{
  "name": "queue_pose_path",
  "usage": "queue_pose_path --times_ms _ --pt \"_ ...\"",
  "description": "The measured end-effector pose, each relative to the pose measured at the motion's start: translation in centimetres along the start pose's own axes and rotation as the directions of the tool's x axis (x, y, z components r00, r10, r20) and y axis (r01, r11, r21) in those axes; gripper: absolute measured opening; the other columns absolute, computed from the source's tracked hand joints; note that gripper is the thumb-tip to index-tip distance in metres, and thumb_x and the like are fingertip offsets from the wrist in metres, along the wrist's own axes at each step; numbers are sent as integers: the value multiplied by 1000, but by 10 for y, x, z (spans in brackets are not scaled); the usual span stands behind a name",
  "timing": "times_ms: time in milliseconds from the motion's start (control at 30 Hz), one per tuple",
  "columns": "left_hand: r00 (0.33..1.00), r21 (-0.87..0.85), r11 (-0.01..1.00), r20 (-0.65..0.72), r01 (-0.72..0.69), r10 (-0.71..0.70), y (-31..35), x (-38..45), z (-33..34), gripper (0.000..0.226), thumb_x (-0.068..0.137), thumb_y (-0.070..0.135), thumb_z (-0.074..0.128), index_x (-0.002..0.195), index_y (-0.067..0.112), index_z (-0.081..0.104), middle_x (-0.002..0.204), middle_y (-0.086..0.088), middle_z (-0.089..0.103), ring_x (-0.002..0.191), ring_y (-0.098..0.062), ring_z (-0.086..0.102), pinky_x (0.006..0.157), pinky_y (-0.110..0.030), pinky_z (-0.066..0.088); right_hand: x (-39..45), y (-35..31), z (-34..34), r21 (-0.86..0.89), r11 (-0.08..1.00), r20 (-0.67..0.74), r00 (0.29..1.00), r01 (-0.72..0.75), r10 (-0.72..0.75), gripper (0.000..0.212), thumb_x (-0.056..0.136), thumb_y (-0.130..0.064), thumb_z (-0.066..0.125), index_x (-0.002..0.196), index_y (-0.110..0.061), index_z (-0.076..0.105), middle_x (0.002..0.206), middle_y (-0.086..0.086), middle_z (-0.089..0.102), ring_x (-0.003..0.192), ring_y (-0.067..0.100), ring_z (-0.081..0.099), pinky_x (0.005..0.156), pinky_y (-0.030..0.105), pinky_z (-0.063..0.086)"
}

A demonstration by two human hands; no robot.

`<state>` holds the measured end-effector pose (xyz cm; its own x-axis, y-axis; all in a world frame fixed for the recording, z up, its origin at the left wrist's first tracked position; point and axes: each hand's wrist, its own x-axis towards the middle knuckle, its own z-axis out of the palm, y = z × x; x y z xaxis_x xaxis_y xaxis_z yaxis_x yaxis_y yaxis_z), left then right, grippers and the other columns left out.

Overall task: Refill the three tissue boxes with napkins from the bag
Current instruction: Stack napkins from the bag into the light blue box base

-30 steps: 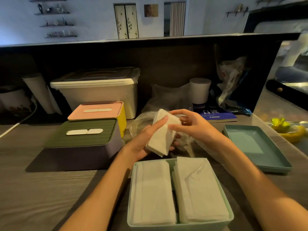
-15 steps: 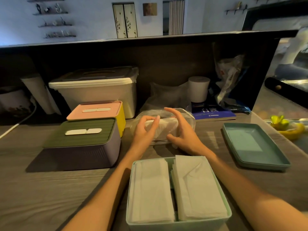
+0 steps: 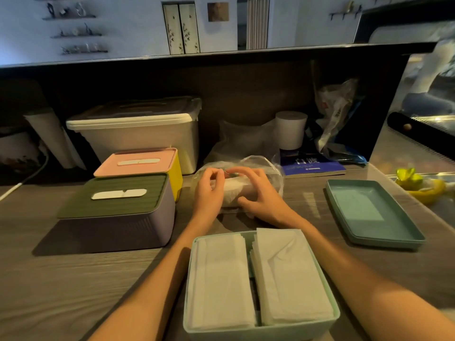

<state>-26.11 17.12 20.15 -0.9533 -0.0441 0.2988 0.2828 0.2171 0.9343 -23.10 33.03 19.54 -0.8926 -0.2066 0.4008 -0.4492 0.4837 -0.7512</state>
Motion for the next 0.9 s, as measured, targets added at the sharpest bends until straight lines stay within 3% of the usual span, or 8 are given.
queue_pose_path --times_ms 167,267,333,433,567,700,800,900 --pt "960 139 986 274 -95 54 8 0 -17 30 88 42 74 108 22 64 99 12 65 91 0 61 70 -9 46 -3 3 -17 -138 989 19 999 47 -44 51 93 -19 69 140 -30 53 132 -4 60 121 8 55 103 29 46" --pt "925 295 915 339 -276 170 8 -1 -32 31 83 27 82 111 18 69 99 6 69 88 -2 62 71 -17 47 -3 -3 -26 -130 991 -9 999 38 -40 45 95 -17 70 137 -30 57 131 -8 63 120 5 59 99 26 53" --pt "930 313 904 312 -292 193 19 -4 -38 29 84 24 81 110 17 72 97 3 70 88 -7 64 72 -24 51 -4 -12 -34 -85 996 -13 1000 -1 0 45 95 -19 71 136 -29 58 130 -10 61 116 5 61 93 27 58" --pt "920 296 908 343 -297 189 49 -10 -49 27 85 24 81 109 20 72 95 9 68 85 8 60 69 -12 48 -9 -35 -53 41 995 21 996 -92 91 46 94 -23 72 138 -27 57 125 -12 62 110 2 64 82 20 59" --pt "921 267 937 372 -227 118 90 -29 -66 28 88 30 77 114 22 69 104 9 68 97 0 62 74 -15 49 -15 -69 -76 58 987 30 989 -149 147 41 93 -29 74 131 -25 60 118 -7 70 107 8 69 82 28 62" --pt "921 237 971 384 -35 -60 123 -56 -86 26 94 39 69 115 23 67 103 6 70 90 -2 68 61 -11 54 -22 -106 -85 169 952 58 967 -256 249 36 94 -33 73 126 -20 63 108 -1 76 96 9 74 81 25 61" --pt "892 220 972 419 79 -167 141 -77 -102 23 92 36 72 110 21 70 103 0 72 89 -8 70 68 -19 59 -27 -125 -85 114 927 167 927 -357 337 35 91 -37 74 121 -21 67 114 3 73 101 16 72 86 31 61" --pt "870 238 961 433 141 -235 152 -101 -108 24 88 32 77 107 21 68 104 -4 72 88 -13 71 61 -18 57 -35 -140 -85 62 908 270 883 -414 384 30 92 -33 74 120 -23 69 114 5 70 99 18 71 75 27 60"
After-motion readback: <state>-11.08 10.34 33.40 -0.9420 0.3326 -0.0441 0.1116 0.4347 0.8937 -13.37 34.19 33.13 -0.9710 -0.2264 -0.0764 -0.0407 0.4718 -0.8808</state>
